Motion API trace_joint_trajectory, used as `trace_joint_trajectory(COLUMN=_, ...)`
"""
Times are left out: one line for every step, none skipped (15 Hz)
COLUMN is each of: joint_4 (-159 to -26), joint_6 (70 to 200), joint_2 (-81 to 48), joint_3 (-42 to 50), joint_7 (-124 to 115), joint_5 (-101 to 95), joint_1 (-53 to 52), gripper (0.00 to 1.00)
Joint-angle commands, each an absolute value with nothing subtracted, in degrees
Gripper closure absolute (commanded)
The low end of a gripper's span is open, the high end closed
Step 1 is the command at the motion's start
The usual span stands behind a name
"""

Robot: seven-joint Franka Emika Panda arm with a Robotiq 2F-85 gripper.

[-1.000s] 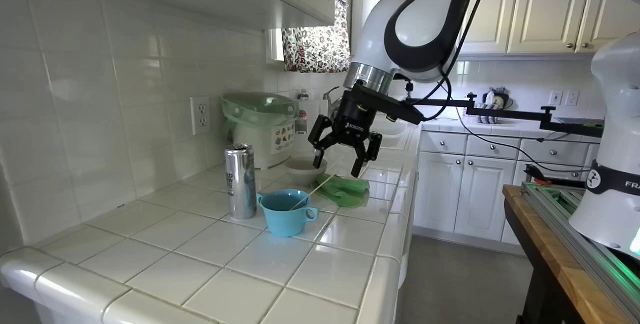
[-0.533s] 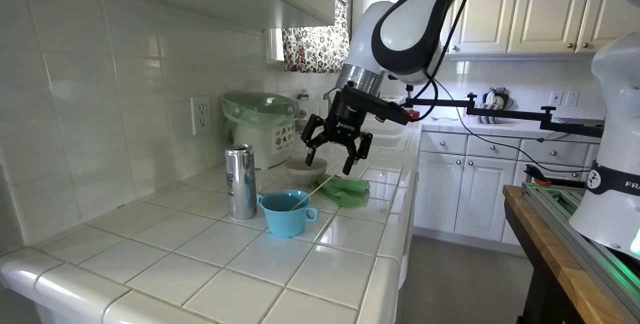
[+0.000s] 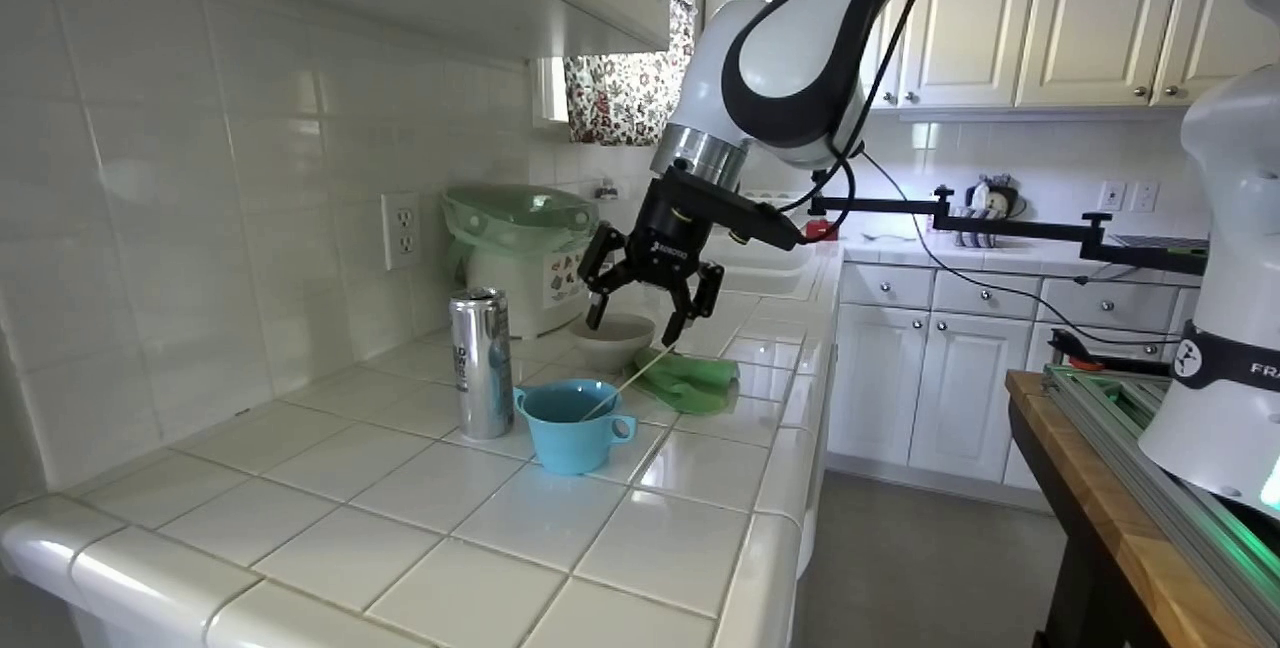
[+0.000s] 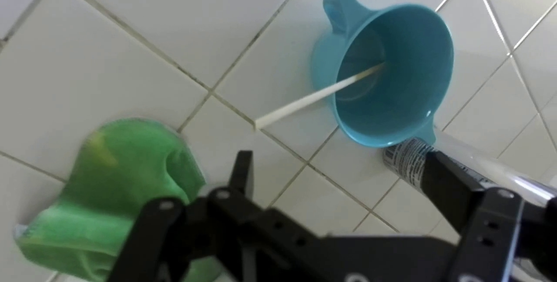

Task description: Use the stick to stir the bowl

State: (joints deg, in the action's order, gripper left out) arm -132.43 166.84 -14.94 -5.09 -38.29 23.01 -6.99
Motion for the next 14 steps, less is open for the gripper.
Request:
trace_joint_trajectory(joint_4=-132.5, joint_6=168.3, joint_2=-15.5, joint_3=-4.6, joint_7=-40.2, joint_5=22.1, joint_1=-9.5, gripper=0.0)
trace_joint_trajectory(joint_4=-132.5, joint_6=168.5, joint_2=-15.7, joint_3=-4.7, joint_7=-40.5, joint_5=22.1, joint_1=-10.1, gripper=0.0)
trace_joint_trajectory(joint_4=-132.5, joint_6=168.6, joint_2=-15.7, joint_3=-4.7, joint_7=-41.0, joint_5=21.9, joint_1=-10.7, gripper=0.0)
trace_joint_trajectory(joint_4=-132.5, joint_6=168.9, joint_2=-15.8, joint_3=-4.8, joint_7=-41.3, joint_5=21.9, joint_1=-11.2, gripper=0.0)
trace_joint_trajectory(joint_4=-132.8, joint_6=169.3, joint_2=-15.8, joint_3=-4.5, joint_7=-41.9, joint_5=21.6, joint_1=-11.8, gripper=0.0)
trace_joint_trajectory(joint_4=-133.0, joint_6=169.7, joint_2=-15.9, joint_3=-4.6, joint_7=-42.1, joint_5=21.8, joint_1=-12.0, gripper=0.0)
trace_joint_trajectory(joint_4=-133.3, joint_6=169.8, joint_2=-15.7, joint_3=-4.5, joint_7=-42.5, joint_5=21.7, joint_1=-12.3, gripper=0.0)
trace_joint_trajectory(joint_4=-133.7, joint_6=170.1, joint_2=-15.7, joint_3=-4.3, joint_7=-42.8, joint_5=21.7, joint_1=-12.5, gripper=0.0)
trace_joint_trajectory(joint_4=-133.9, joint_6=170.2, joint_2=-15.6, joint_3=-4.3, joint_7=-43.0, joint_5=21.8, joint_1=-12.5, gripper=0.0)
trace_joint_trajectory(joint_4=-134.1, joint_6=170.3, joint_2=-15.6, joint_3=-4.2, joint_7=-43.2, joint_5=21.8, joint_1=-12.5, gripper=0.0)
trace_joint_trajectory(joint_4=-134.3, joint_6=170.4, joint_2=-15.5, joint_3=-4.0, joint_7=-43.4, joint_5=21.7, joint_1=-12.6, gripper=0.0)
trace_joint_trajectory(joint_4=-134.6, joint_6=170.6, joint_2=-15.4, joint_3=-3.8, joint_7=-43.7, joint_5=21.6, joint_1=-12.7, gripper=0.0)
trace_joint_trajectory(joint_4=-134.9, joint_6=170.8, joint_2=-15.2, joint_3=-3.6, joint_7=-44.3, joint_5=21.5, joint_1=-12.9, gripper=0.0)
trace_joint_trajectory(joint_4=-135.3, joint_6=171.0, joint_2=-15.0, joint_3=-3.5, joint_7=-44.8, joint_5=21.6, joint_1=-13.1, gripper=0.0)
